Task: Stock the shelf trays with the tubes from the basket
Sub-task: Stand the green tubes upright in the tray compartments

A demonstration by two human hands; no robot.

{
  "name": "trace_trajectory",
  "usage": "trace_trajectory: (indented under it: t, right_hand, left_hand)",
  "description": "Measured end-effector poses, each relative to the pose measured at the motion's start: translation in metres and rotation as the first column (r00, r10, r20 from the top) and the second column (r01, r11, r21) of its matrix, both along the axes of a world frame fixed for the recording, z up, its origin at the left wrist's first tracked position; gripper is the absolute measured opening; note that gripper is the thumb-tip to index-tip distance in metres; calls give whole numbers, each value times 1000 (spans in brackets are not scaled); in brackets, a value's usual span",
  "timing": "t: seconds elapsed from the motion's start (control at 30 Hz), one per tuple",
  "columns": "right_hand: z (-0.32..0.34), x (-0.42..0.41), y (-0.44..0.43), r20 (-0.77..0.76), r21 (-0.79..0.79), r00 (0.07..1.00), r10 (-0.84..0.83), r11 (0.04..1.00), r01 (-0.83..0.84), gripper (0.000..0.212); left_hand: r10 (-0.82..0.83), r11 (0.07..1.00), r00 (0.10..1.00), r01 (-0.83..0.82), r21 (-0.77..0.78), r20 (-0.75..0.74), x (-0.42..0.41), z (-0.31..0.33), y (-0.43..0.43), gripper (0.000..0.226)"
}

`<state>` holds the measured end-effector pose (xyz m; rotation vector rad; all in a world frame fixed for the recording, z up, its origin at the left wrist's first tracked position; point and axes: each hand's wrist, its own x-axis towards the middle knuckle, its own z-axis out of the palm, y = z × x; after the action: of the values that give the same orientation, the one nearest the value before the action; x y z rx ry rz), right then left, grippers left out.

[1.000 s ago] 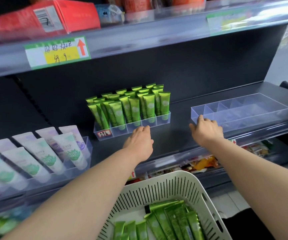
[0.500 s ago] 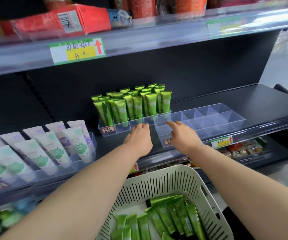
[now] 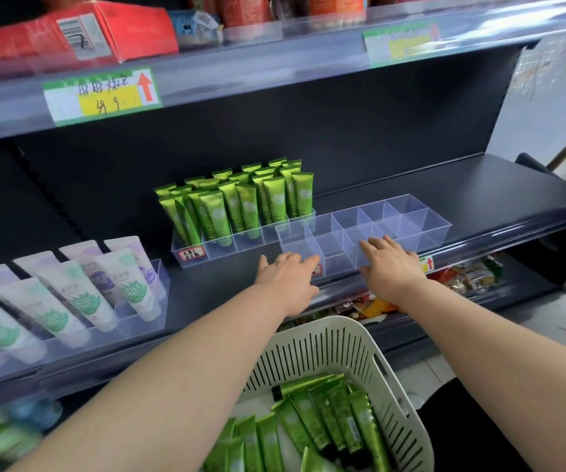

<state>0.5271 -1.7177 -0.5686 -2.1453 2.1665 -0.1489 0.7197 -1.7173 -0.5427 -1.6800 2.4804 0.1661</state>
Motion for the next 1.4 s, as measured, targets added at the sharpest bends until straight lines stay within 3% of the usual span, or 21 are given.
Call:
trace_trajectory:
  t: [0.57,0.77,1.0,1.3,1.4]
  right_hand:
    - [12,113,24,-94,6,945,312,950,-313,53]
    - [11,135,30,-80,0,911,404,914,-405,56]
    - [2,119,27,-82,7,947,310,950,-311,64]
    - [-1,144,31,-67,-10,924,377,926,-378,68]
    - [-2,146,34,-33,-37,927,373,927,-374,66]
  left_hand:
    - [205,969,973,-187,-161,107,130,7,50,34]
    - [254,957,931,-203,-208,262,138,11,57,39]
    - [212,975,973,-204,-92,86,131,2,53,27]
    - [297,955,943,-290,-67,149,148,4,55,31]
    - [306,949,948,-295,-109,92,148,5,57,34]
